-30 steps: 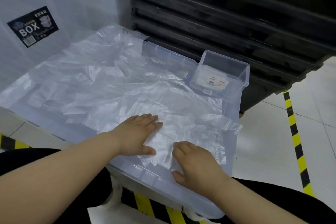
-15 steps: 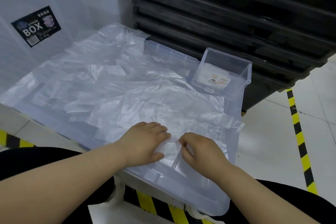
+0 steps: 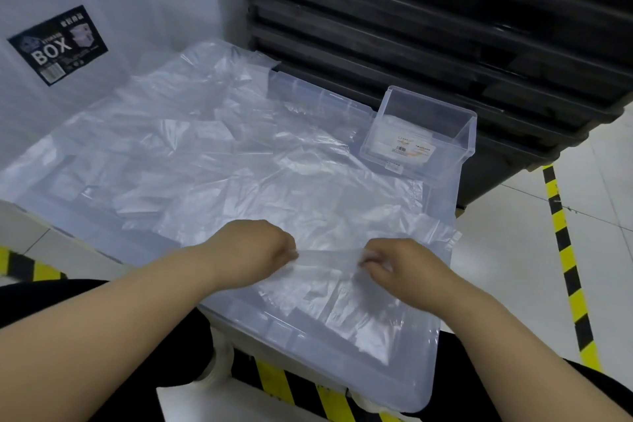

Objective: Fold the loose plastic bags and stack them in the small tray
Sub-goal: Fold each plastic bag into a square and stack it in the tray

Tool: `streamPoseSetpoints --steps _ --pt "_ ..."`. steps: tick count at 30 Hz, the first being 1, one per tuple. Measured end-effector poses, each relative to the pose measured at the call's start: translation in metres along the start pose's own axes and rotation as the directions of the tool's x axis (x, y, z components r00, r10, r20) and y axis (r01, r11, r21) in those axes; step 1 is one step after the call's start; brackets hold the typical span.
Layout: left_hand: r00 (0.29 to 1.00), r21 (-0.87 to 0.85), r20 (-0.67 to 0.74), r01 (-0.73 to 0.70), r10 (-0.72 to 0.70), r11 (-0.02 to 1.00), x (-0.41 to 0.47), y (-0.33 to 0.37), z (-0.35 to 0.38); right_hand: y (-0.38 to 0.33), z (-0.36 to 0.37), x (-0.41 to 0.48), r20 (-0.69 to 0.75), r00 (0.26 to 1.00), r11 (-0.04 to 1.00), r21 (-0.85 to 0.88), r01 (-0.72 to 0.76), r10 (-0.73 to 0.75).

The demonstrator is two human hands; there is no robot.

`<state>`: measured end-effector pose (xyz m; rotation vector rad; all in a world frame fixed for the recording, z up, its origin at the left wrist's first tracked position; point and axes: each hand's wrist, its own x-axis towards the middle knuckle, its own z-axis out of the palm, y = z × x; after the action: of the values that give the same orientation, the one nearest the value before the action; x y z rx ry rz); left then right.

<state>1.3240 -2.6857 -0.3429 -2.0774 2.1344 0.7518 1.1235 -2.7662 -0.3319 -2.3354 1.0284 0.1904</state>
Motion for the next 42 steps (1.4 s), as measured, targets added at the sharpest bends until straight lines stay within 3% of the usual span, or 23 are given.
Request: streamPoseSetpoints --steps 6,10,13,16,19,21,23,25,26,28,33,36,38,40,41,42 --pt "0.985 -0.393 0.147 0.142 -0.09 0.908 0.0 -0.024 -0.01 0.018 -0.017 0.009 0.103 0.975 0.932 0.288 -0.22 0.198" --pt "0.962 -0.517 0.196 0.268 -0.193 0.813 -0.002 -0.044 -0.017 0.022 -0.013 0.013 0.058 0.944 0.888 0.326 -0.325 0.325" --pt "0.937 -0.489 0.137 0.346 -0.321 0.801 -0.003 -0.053 -0.022 0.024 -0.009 0.017 0.011 0.925 0.895 0.252 -0.369 0.379" --pt "0.892 -0.422 0.027 0.419 -0.451 0.804 -0.002 -0.054 -0.026 0.025 -0.006 0.019 -0.006 0.915 0.895 0.209 -0.394 0.404" --pt "0.796 -0.451 -0.237 0.419 -0.558 0.788 0.004 -0.054 -0.023 0.025 -0.004 0.021 -0.019 0.905 0.893 0.17 -0.417 0.426" --pt "0.706 -0.391 -0.526 0.294 -0.474 0.872 0.006 -0.046 -0.019 0.025 -0.004 0.022 -0.029 0.9 0.893 0.146 -0.426 0.434" --pt "0.725 -0.179 -0.66 0.099 -0.194 0.979 0.009 -0.033 -0.009 0.024 -0.004 0.022 -0.037 0.897 0.89 0.145 -0.431 0.441" --pt "0.799 0.049 -0.597 -0.056 0.075 0.997 0.015 -0.019 0.014 0.023 -0.004 0.023 -0.042 0.891 0.886 0.132 -0.444 0.453" --pt "0.853 0.116 -0.497 -0.116 0.159 0.986 0.016 -0.008 0.022 0.024 -0.003 0.024 -0.048 0.891 0.888 0.119 -0.444 0.452" --pt "0.952 0.133 -0.242 -0.158 0.186 0.979 0.016 0.012 0.032 0.024 -0.003 0.025 -0.049 0.889 0.888 0.099 -0.449 0.455" --pt "0.979 0.171 -0.043 -0.191 0.201 0.967 0.023 0.013 0.049 0.019 -0.003 0.021 -0.029 0.876 0.872 0.113 -0.476 0.481" --pt "0.979 0.182 -0.008 -0.198 0.202 0.963 0.021 0.013 0.046 0.011 0.0 0.015 -0.166 0.879 0.88 -0.097 -0.465 0.447" --pt "0.979 0.183 0.007 -0.201 0.203 0.962 0.021 0.013 0.046 -0.001 0.01 0.012 -0.346 0.898 0.881 -0.286 -0.376 0.271" --pt "0.981 0.172 0.002 -0.192 0.194 0.966 0.022 0.014 0.046 -0.012 0.026 0.016 -0.434 0.9 0.929 -0.319 -0.188 0.033" --pt "0.983 0.156 -0.004 -0.181 0.184 0.971 0.023 0.014 0.046 -0.015 0.034 0.019 -0.414 0.909 0.93 -0.35 -0.109 -0.049" --pt "0.984 0.144 -0.012 -0.174 0.177 0.974 0.023 0.014 0.046 -0.021 0.038 0.019 -0.253 0.967 0.941 -0.334 -0.06 -0.028"
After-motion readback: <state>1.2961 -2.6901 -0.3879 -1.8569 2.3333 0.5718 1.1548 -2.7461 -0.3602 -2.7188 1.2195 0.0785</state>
